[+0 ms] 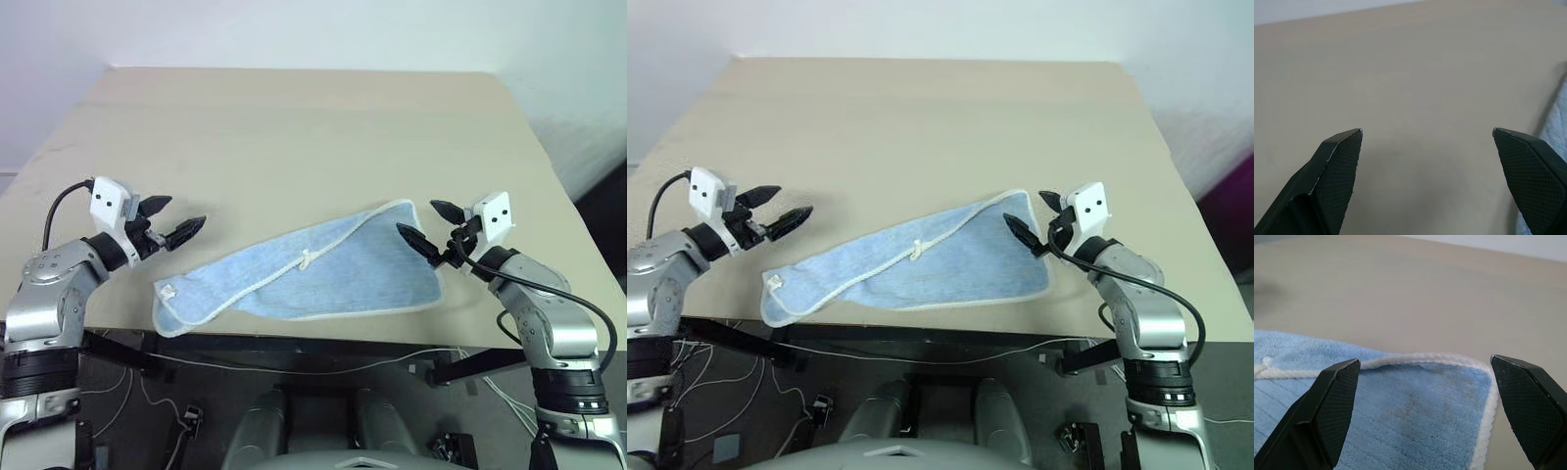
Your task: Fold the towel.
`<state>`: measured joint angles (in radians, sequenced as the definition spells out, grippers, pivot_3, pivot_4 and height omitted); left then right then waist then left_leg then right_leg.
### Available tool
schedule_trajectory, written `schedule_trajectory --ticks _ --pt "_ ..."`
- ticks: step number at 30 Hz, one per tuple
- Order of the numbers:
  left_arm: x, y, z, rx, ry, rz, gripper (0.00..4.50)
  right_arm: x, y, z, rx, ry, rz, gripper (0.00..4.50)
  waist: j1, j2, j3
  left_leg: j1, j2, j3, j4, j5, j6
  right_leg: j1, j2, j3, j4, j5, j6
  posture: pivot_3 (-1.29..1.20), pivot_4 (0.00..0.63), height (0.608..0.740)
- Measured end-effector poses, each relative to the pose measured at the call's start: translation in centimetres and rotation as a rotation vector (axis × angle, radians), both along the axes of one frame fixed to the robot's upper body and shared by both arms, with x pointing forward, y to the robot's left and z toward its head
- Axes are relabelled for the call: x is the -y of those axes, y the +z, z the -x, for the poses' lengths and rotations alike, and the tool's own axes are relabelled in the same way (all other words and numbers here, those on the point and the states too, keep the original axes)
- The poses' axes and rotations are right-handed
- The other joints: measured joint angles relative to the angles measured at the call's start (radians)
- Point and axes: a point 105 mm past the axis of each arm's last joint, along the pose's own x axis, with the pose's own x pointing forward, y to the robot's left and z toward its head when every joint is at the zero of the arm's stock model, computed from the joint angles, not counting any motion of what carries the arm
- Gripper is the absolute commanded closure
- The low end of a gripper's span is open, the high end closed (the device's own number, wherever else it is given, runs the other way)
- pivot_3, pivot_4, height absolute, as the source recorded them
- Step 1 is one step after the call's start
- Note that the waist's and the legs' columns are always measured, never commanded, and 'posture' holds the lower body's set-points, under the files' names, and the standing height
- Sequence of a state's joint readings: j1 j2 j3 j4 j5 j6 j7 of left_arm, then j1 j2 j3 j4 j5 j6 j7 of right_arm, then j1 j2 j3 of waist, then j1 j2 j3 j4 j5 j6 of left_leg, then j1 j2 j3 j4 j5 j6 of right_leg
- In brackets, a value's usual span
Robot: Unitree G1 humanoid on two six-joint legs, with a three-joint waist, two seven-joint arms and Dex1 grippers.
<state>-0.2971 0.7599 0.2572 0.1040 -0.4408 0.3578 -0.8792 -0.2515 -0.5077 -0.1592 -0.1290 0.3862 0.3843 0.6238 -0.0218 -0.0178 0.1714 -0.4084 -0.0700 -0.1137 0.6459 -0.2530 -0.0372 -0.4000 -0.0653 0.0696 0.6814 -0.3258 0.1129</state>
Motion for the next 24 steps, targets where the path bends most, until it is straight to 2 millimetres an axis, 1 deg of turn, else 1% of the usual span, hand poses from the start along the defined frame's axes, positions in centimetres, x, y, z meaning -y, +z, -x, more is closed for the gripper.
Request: schedule_trajectory --ticks 4,5,8,12,14,16,17,21,24 --pt "-0.2 0.0 1.5 -0.035 -0.137 -0.139 0.02 -0.9 -0.3 -0.5 -0.003 0.018 -0.013 0.0 0.003 0.001 0.0 0.0 0.0 0.0 0.0 0.0 0.0 0.0 -0.001 0.0 0.0 0.0 0.0 0.0 0.15 0.74" --pt "-0.1 -0.3 2.4 -0.066 -0.204 -0.173 0.02 -1.2 -0.3 -0.5 -0.001 0.027 -0.016 0.0 0.002 0.001 0.0 0.0 0.0 0.0 -0.001 0.0 0.0 0.0 -0.001 0.0 -0.001 0.0 0.0 0.0 0.15 0.74" --pt "0.3 -1.0 4.5 -0.14 -0.37 -0.226 0.02 -1.3 -0.7 -0.6 -0.007 0.026 -0.018 0.0 0.003 0.002 0.001 0.0 0.0 0.001 -0.001 0.0 0.0 0.0 -0.001 0.0 -0.001 0.0 0.0 0.0 0.15 0.74" --pt "0.8 -0.9 5.7 -0.164 -0.499 -0.316 0.02 -2.0 -1.1 -0.8 -0.012 0.041 -0.032 0.0 0.006 0.002 0.001 0.0 0.0 0.0 -0.001 0.0 0.0 0.0 -0.001 0.0 -0.001 0.0 0.0 0.0 0.15 0.74" --pt "1.1 -1.4 6.2 -0.173 -0.567 -0.399 0.02 -2.1 -1.1 -1.0 -0.01 0.041 -0.035 0.0 0.005 0.003 0.002 0.0 0.0 0.0 -0.001 0.0 0.0 0.0 -0.001 0.0 -0.001 0.0 -0.001 0.0 0.15 0.74" --pt "1.3 -2.3 7.4 -0.212 -0.651 -0.458 0.02 -2.2 -0.9 -1.2 -0.002 0.042 -0.035 0.0 0.001 0.004 0.002 0.0 0.0 0.001 -0.002 0.0 0.0 0.0 -0.001 0.0 -0.001 0.0 -0.001 0.0 0.15 0.74" --pt "1.7 -2.8 8.1 -0.235 -0.706 -0.473 0.02 -2.1 -0.9 -1.3 -0.001 0.04 -0.035 0.0 0.0 0.004 0.002 0.0 0.0 0.001 -0.002 0.0 0.0 0.0 -0.001 0.0 -0.001 0.0 -0.001 0.0 0.15 0.74" --pt "2.6 -3.3 9.9 -0.27 -0.853 -0.525 0.02 -2.3 -1.0 -1.5 -0.002 0.049 -0.036 0.0 0.001 0.004 0.002 0.0 0.0 0.001 -0.002 0.0 0.0 0.0 -0.001 0.0 -0.001 0.0 -0.001 0.0 0.15 0.74" --pt "2.9 -3.4 10.4 -0.274 -0.9 -0.559 0.02 -2.4 -1.0 -1.5 -0.003 0.049 -0.034 0.0 0.002 0.005 0.003 0.0 0.0 0.001 -0.002 0.0 0.0 0.0 -0.001 0.0 -0.001 0.0 -0.001 0.0 0.15 0.74"
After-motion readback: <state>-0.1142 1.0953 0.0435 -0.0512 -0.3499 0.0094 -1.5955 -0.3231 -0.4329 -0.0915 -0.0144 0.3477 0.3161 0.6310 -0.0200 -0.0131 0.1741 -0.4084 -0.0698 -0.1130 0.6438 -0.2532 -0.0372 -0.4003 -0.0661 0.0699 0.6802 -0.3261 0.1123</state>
